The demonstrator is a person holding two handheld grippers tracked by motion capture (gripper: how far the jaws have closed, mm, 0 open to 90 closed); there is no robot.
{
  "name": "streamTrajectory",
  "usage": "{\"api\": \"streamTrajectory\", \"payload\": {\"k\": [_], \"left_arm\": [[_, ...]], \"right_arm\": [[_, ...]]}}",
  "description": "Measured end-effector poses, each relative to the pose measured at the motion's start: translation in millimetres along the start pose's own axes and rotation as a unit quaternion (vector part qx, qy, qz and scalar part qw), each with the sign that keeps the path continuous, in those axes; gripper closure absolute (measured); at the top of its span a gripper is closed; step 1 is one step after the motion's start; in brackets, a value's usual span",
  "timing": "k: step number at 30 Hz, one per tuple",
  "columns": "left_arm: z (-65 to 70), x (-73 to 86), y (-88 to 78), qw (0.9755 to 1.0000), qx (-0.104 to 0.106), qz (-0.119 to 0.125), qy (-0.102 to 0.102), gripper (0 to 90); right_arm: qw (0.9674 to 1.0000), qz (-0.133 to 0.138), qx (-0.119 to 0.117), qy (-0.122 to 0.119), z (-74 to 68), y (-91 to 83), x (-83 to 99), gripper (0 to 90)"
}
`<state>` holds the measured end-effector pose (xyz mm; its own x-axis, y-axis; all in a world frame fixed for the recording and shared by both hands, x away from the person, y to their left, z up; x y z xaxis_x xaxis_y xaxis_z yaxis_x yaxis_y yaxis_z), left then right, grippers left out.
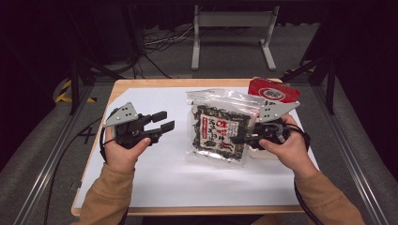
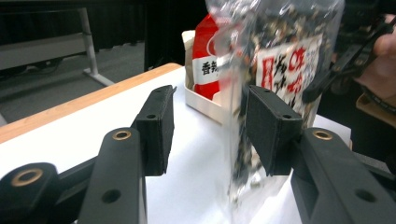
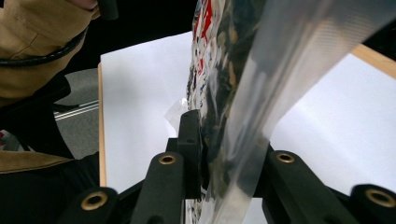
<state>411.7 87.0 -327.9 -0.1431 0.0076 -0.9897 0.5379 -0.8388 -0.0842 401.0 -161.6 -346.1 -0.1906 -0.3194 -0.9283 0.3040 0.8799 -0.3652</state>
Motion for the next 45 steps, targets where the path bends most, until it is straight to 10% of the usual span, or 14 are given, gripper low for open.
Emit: {"api": "streamTrajectory", "payload": {"k": [45], "left_arm": [[-28.7,24.8,-10.5,0.9977,-0.027,-0.062,0.0,39.2]], "right_arm": [[0.9944,0.024,0.094,-0.041,36.6,-81.8,-52.0,74.7]]}}
Point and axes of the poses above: each handheld gripper's, and its own axes: y roughly forward along the jaws, x roughly out of its underside, z roughly to its right, the point moved 9 cm from there along y, roughly forward along the jaws, and after that the axes turned 10 degrees about z, right-handed, at the moved point
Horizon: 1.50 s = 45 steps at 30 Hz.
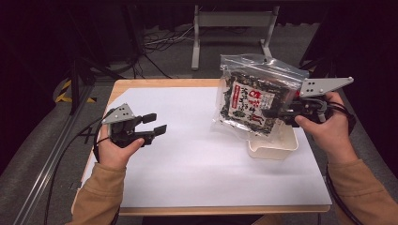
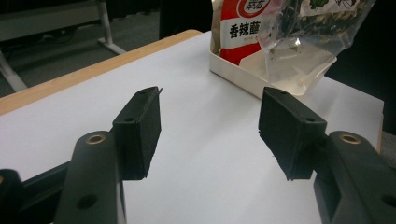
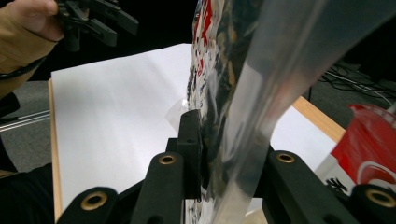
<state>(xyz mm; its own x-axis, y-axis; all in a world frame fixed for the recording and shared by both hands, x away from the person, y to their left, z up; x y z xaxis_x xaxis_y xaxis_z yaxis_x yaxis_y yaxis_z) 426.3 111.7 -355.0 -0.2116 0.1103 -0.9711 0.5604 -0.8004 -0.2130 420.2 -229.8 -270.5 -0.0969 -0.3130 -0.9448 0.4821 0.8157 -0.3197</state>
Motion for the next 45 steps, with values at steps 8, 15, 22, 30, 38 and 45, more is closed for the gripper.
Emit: {"api": "streamTrajectory", "payload": {"k": [8,15,22,30,38,45], "left_arm": [[-3.8,5.2,-0.9,1.0,-0.001,-0.009,-0.003,38.1],[-4.9,8.3,0.0,0.9999,-0.002,-0.015,-0.009,36.7],[-6.1,9.8,0.1,0.9998,-0.001,-0.018,-0.007,35.1],[-8.0,11.1,-0.6,0.9998,-0.002,-0.02,-0.008,34.6],[-7.7,11.8,-0.3,0.9997,-0.002,-0.021,-0.014,33.9],[-9.0,11.9,-0.5,0.9997,-0.003,-0.019,-0.016,32.8]], "right_arm": [[0.9998,0.0,0.021,-0.004,13.8,-9.6,5.8,74.6],[0.9993,-0.001,0.035,-0.011,23.2,-16.2,11.8,74.6],[0.9984,-0.004,0.055,-0.015,33.6,-22.4,17.4,74.6],[0.9967,-0.013,0.074,-0.031,41.0,-25.8,23.2,74.6],[0.9943,-0.028,0.095,-0.04,45.8,-28.3,30.6,74.6],[0.993,-0.034,0.11,-0.022,51.7,-32.2,40.7,74.6]]}}
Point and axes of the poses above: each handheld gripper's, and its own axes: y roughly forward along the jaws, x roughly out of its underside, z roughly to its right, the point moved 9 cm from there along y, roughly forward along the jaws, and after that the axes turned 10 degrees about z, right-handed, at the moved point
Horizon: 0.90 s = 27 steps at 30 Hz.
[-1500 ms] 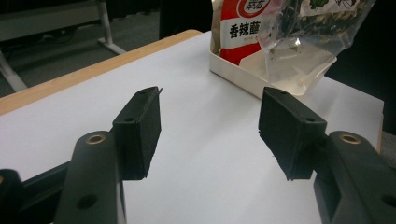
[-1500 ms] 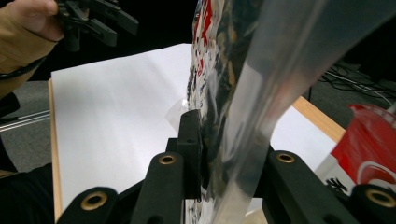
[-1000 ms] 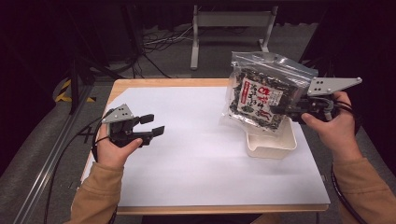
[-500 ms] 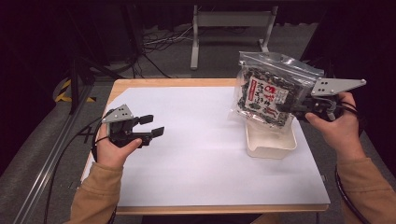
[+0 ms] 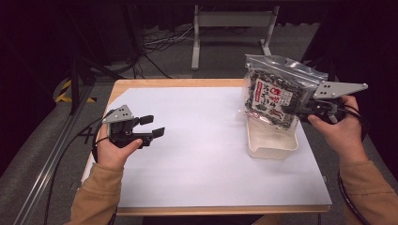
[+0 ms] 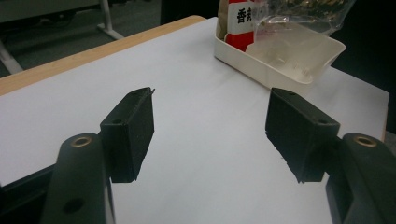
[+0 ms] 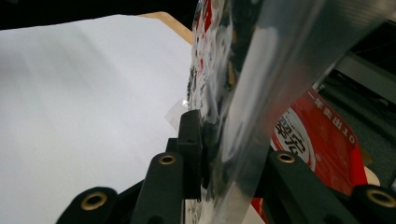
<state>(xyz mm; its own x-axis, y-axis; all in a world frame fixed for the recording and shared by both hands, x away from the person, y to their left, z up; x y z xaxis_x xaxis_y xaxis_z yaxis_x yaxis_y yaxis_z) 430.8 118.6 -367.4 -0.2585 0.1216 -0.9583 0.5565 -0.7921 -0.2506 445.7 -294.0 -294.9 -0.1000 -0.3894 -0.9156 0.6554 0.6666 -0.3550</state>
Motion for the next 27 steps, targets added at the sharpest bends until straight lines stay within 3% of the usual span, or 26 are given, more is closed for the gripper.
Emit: {"api": "streamTrajectory", "payload": {"k": [10,16,27], "left_arm": [[-0.9,1.7,0.9,1.0,0.002,-0.004,-0.001,31.9],[-0.5,-0.8,0.3,1.0,0.001,0.004,-0.003,30.8],[-0.9,-0.5,-0.4,1.0,0.0,0.004,-0.004,29.9]], "right_arm": [[0.9992,-0.021,0.019,0.027,8.5,0.0,20.8,74.6],[0.9972,-0.039,0.032,0.056,13.3,2.9,33.1,74.6],[0.9954,-0.058,0.04,0.065,13.2,11.3,50.4,74.7]]}}
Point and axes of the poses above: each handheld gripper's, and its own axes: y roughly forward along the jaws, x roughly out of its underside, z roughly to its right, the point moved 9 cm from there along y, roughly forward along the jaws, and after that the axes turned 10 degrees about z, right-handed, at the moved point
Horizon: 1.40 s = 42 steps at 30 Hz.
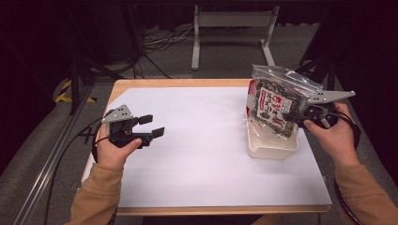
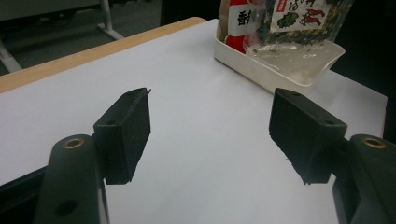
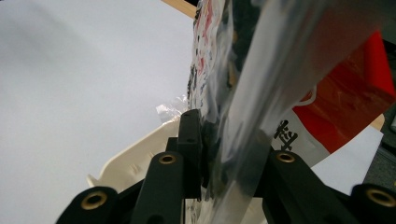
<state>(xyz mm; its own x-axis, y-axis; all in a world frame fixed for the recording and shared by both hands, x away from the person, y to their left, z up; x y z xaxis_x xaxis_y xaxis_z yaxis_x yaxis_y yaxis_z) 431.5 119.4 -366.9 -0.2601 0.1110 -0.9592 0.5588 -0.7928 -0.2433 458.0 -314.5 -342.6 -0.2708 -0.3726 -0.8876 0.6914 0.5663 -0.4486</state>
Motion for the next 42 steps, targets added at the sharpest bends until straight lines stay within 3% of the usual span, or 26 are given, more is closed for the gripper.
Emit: {"api": "streamTrajectory", "payload": {"k": [17,25,36,37,40,42], "left_arm": [[1.0,3.4,1.2,1.0,0.0,-0.009,-0.003,29.3],[0.6,4.1,0.9,1.0,-0.002,-0.009,-0.003,28.8],[2.3,8.8,3.1,0.9998,0.002,-0.016,-0.008,27.2],[1.3,9.8,3.6,0.9998,0.002,-0.018,0.0,26.7],[0.9,12.6,3.8,0.9998,0.0,-0.021,0.001,24.6],[2.5,14.2,3.3,0.9998,0.002,-0.018,-0.006,23.1]], "right_arm": [[0.9999,-0.008,-0.001,0.012,-0.3,15.5,31.2,74.9],[0.9992,-0.007,-0.001,0.04,0.5,20.3,46.5,74.9],[0.9983,0.009,0.0,0.058,4.1,17.4,46.6,74.0],[0.9982,0.013,0.0,0.058,4.4,16.4,46.2,73.6],[0.9981,0.028,0.006,0.055,6.3,12.5,45.5,65.0],[0.9962,0.042,0.003,0.076,4.8,7.8,44.7,55.4]]}}
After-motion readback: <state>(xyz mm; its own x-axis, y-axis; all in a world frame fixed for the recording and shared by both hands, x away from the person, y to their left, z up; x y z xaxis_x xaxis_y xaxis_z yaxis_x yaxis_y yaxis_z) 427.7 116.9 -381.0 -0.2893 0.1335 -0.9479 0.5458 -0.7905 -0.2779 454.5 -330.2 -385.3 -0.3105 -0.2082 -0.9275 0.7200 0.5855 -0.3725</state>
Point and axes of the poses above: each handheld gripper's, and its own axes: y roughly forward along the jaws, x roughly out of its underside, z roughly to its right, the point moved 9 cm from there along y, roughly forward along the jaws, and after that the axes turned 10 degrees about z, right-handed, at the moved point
